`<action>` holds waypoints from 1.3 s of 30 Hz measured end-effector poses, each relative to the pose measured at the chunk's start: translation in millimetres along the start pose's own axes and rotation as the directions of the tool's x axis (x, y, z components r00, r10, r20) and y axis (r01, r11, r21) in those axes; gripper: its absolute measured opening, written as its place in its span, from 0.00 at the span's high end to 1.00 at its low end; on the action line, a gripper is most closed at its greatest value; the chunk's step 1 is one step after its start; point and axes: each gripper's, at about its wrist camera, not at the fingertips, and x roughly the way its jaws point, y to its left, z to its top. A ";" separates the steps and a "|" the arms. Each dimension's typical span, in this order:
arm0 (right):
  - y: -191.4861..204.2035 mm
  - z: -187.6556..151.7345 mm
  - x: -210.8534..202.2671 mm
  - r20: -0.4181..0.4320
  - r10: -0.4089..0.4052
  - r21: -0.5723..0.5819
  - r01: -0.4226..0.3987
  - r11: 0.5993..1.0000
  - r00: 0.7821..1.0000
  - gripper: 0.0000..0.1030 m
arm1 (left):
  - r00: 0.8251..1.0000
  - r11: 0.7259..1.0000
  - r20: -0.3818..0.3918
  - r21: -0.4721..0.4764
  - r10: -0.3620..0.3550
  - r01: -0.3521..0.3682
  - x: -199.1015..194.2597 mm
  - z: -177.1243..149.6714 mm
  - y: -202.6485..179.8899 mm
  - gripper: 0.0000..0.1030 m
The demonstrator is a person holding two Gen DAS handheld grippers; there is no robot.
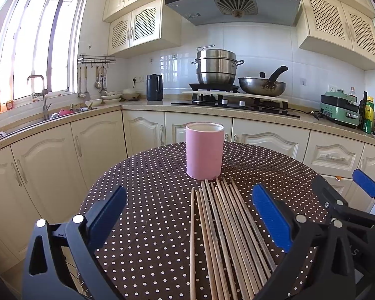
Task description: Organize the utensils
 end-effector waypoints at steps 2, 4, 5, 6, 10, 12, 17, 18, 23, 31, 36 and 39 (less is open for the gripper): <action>0.5 0.1 0.1 0.000 0.001 0.001 -0.001 1.000 1.000 0.06 | 1.000 1.000 0.000 0.001 0.001 -0.001 -0.3 0.0 0.2 0.04; 0.4 0.4 0.3 -0.003 0.002 0.003 -0.002 1.000 1.000 0.06 | 1.000 1.000 0.001 0.000 0.001 -0.001 0.0 -0.1 0.1 0.04; -0.6 0.5 -0.1 -0.003 0.003 0.004 -0.003 1.000 1.000 0.06 | 1.000 1.000 0.001 0.000 0.001 -0.001 -0.2 0.0 0.5 0.04; -0.6 0.3 -0.3 -0.003 0.004 0.004 -0.004 1.000 1.000 0.06 | 1.000 1.000 0.002 0.000 0.000 0.000 -0.3 0.0 0.7 0.04; -0.8 0.7 -0.3 -0.004 0.001 0.002 -0.001 1.000 1.000 0.06 | 1.000 1.000 -0.002 0.000 0.001 -0.001 0.0 -0.2 0.0 0.04; -1.1 0.8 -0.4 -0.004 0.003 0.004 -0.003 1.000 1.000 0.06 | 1.000 1.000 -0.002 0.000 0.001 -0.001 -0.2 -0.3 0.2 0.04; -0.9 0.6 0.3 -0.006 0.001 0.006 -0.001 1.000 1.000 0.06 | 1.000 1.000 -0.003 -0.001 0.001 -0.001 -0.2 -0.4 0.1 0.04; -0.7 0.3 0.1 -0.007 0.000 0.007 0.000 1.000 1.000 0.06 | 1.000 1.000 -0.003 -0.002 0.003 -0.003 -0.8 -0.3 0.4 0.04; 0.5 -0.5 1.7 -0.015 -0.014 -0.003 0.014 1.000 1.000 0.06 | 1.000 1.000 -0.006 -0.001 0.006 -0.006 -0.9 -0.5 -0.6 0.04; -1.0 0.6 2.9 -0.019 -0.011 -0.004 0.011 1.000 1.000 0.06 | 1.000 1.000 -0.005 -0.001 0.007 -0.007 -0.2 -0.9 -0.6 0.04; -1.0 0.4 2.9 -0.022 -0.009 0.001 0.009 1.000 1.000 0.06 | 1.000 1.000 -0.005 -0.002 0.005 -0.005 -0.2 -1.2 0.0 0.04; -0.5 0.6 2.9 -0.019 -0.006 0.002 0.007 1.000 1.000 0.06 | 1.000 1.000 -0.002 -0.001 0.007 -0.007 -0.1 -1.0 -0.1 0.04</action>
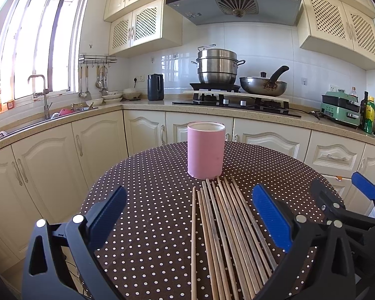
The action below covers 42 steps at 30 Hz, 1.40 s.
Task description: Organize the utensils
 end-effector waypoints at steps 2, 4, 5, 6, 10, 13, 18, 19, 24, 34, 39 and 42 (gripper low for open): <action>0.0 -0.3 0.4 -0.001 0.000 0.000 0.000 1.000 1.000 0.06 | 1.000 1.000 -0.001 -0.001 -0.002 0.002 0.6 -0.2 1.0 0.04; -0.1 -0.3 0.3 -0.001 0.000 0.000 0.000 1.000 1.000 0.06 | 1.000 1.000 -0.003 -0.002 -0.003 0.003 0.8 -0.6 1.2 0.04; 0.0 -0.4 0.3 -0.001 0.001 0.000 -0.001 1.000 1.000 0.06 | 1.000 1.000 -0.003 -0.002 -0.003 0.003 0.8 -0.7 1.2 0.04; 0.0 -0.5 0.2 -0.001 0.001 0.000 -0.001 1.000 1.000 0.06 | 1.000 1.000 -0.003 -0.002 -0.003 0.003 0.6 -0.7 1.3 0.04; 0.4 -0.5 0.4 0.000 0.001 0.000 -0.001 1.000 1.000 0.06 | 1.000 1.000 -0.002 -0.003 -0.003 0.003 1.0 -0.6 1.6 0.04; 0.6 -0.8 0.1 -0.002 0.002 -0.001 -0.002 1.000 1.000 0.06 | 1.000 1.000 -0.002 -0.006 -0.003 0.003 1.2 -1.0 2.2 0.04; 0.5 -0.9 -0.1 -0.001 0.002 0.001 -0.002 1.000 1.000 0.06 | 1.000 1.000 0.000 -0.004 0.002 -0.002 0.8 -1.1 1.2 0.04; 0.8 -1.0 -0.2 -0.001 0.001 0.000 -0.001 1.000 1.000 0.06 | 1.000 1.000 0.000 -0.004 0.001 -0.001 0.9 -1.2 1.1 0.04; 1.5 -1.4 0.7 -0.006 0.002 -0.001 -0.002 1.000 1.000 0.06 | 1.000 1.000 -0.010 -0.010 -0.004 0.003 2.3 -1.2 1.7 0.04; 4.1 2.7 8.7 -0.051 0.025 -0.015 -0.026 1.000 0.998 0.06 | 0.999 1.000 -0.045 -0.026 0.000 -0.002 9.7 -2.4 5.8 0.04; 9.6 6.2 22.3 -0.126 0.059 -0.042 -0.065 0.997 0.990 0.06 | 0.996 0.999 -0.091 -0.046 -0.013 0.009 19.1 -2.4 12.0 0.04; 18.1 6.9 31.3 -0.163 0.045 -0.095 -0.061 0.994 0.986 0.06 | 0.993 0.999 -0.119 -0.045 0.002 -0.008 27.0 -3.6 15.0 0.04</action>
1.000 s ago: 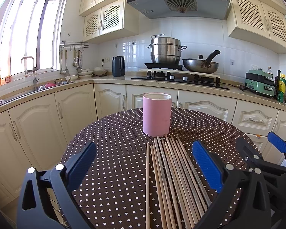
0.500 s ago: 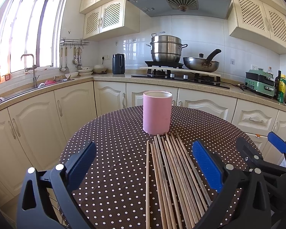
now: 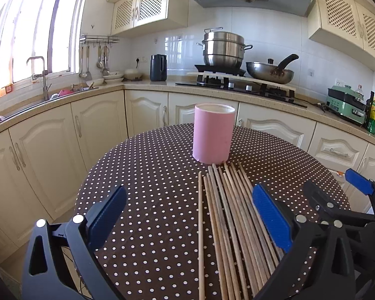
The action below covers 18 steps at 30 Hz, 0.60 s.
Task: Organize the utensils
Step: 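Lower the left tool and grasp one wooden chopstick while the right tool grasps another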
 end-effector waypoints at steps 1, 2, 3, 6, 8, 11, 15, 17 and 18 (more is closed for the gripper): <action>1.7 0.3 3.5 -0.018 0.005 -0.010 -0.005 1.000 1.000 0.06 | 1.000 1.000 -0.007 -0.001 0.005 -0.005 1.4 -0.7 1.1 0.04; 4.2 0.7 8.5 -0.046 0.011 -0.023 -0.012 1.000 0.999 0.06 | 1.000 1.000 -0.018 -0.002 0.009 -0.009 4.0 -0.4 2.1 0.04; 6.4 1.0 13.0 -0.069 0.014 -0.036 -0.017 0.999 0.998 0.06 | 0.999 1.000 -0.036 -0.002 0.011 -0.011 8.0 -0.2 3.6 0.04; 9.0 -0.3 25.0 -0.125 0.034 -0.056 -0.041 0.998 0.992 0.06 | 0.997 1.000 -0.074 -0.002 0.013 -0.013 16.5 -1.9 6.8 0.04; 9.4 -0.6 31.5 -0.160 0.047 -0.055 -0.057 0.997 0.986 0.06 | 0.995 1.000 -0.100 0.006 0.022 -0.021 23.1 -4.2 8.1 0.04; 8.9 -1.0 41.8 -0.212 0.056 -0.059 -0.070 0.996 0.976 0.06 | 0.989 0.999 -0.144 0.013 0.032 -0.031 32.9 -7.2 9.4 0.04; 9.2 -2.3 58.9 -0.296 0.063 -0.054 -0.083 0.995 0.953 0.06 | 0.978 0.999 -0.203 0.012 0.039 -0.037 45.5 -11.3 12.5 0.04; 7.7 -2.5 65.7 -0.325 0.047 -0.048 -0.066 0.997 0.945 0.06 | 0.971 0.998 -0.231 0.013 0.061 -0.060 52.3 -12.0 14.1 0.04; 6.9 -2.9 69.4 -0.339 0.039 -0.044 -0.057 0.997 0.940 0.06 | 0.969 0.998 -0.238 0.011 0.066 -0.066 54.3 -12.4 14.7 0.04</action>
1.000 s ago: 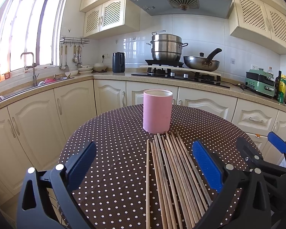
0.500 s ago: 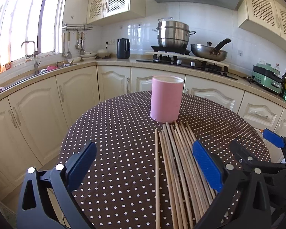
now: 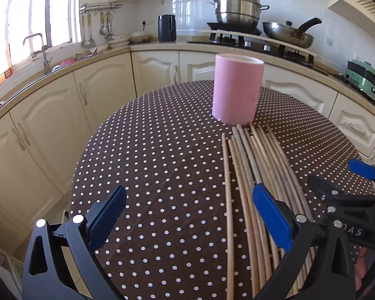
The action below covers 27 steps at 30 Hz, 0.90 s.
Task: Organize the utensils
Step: 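Lower the left tool and grasp one wooden chopstick while the right tool grasps another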
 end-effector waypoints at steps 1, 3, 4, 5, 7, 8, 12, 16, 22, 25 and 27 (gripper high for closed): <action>-0.4 1.2 3.1 -0.010 0.002 0.003 -0.002 1.000 1.000 0.06 | 1.000 1.000 -0.010 -0.006 0.002 -0.002 2.3 0.3 0.9 0.04; -0.3 3.8 6.5 -0.026 0.006 0.002 -0.006 1.000 1.000 0.06 | 1.000 1.000 -0.026 -0.002 -0.004 0.004 6.0 1.1 1.1 0.04; 1.2 4.9 7.7 -0.026 -0.001 -0.009 0.001 1.000 1.000 0.06 | 1.000 1.000 -0.029 0.002 -0.004 0.005 7.2 1.0 0.6 0.04; 2.6 5.5 8.9 -0.031 -0.009 -0.020 0.009 1.000 0.999 0.06 | 0.999 1.000 -0.033 0.007 0.000 0.001 7.5 1.5 -0.7 0.04; 5.8 6.3 15.1 -0.066 -0.020 -0.040 0.017 0.999 0.998 0.06 | 0.999 1.000 -0.038 0.017 0.010 -0.009 10.7 2.1 -3.6 0.04; 6.9 6.4 17.9 -0.079 -0.026 -0.047 0.023 0.999 0.997 0.06 | 0.999 1.000 -0.043 0.021 0.013 -0.012 13.0 3.0 -4.9 0.04; 10.9 7.6 23.2 -0.093 -0.034 -0.077 0.027 0.997 0.995 0.06 | 0.994 0.999 -0.101 0.042 0.033 -0.029 26.4 7.3 -9.2 0.04; 10.4 8.5 28.0 -0.108 -0.034 -0.079 0.026 0.997 0.994 0.06 | 0.985 0.998 -0.165 0.039 0.054 -0.048 38.5 7.7 -7.1 0.04; 2.7 11.4 29.5 -0.111 0.094 -0.029 -0.098 0.995 0.989 0.56 | 0.983 0.999 -0.177 -0.010 0.040 -0.043 45.1 9.3 0.9 0.33; 0.9 13.1 28.9 -0.098 0.131 -0.025 -0.134 0.991 0.987 0.77 | 0.987 0.999 -0.156 -0.002 0.038 -0.038 44.0 9.9 0.8 0.52; 0.2 14.1 29.5 -0.098 0.151 -0.019 -0.154 0.988 0.984 0.88 | 0.989 0.999 -0.145 0.011 0.035 -0.034 41.9 9.0 -2.7 0.67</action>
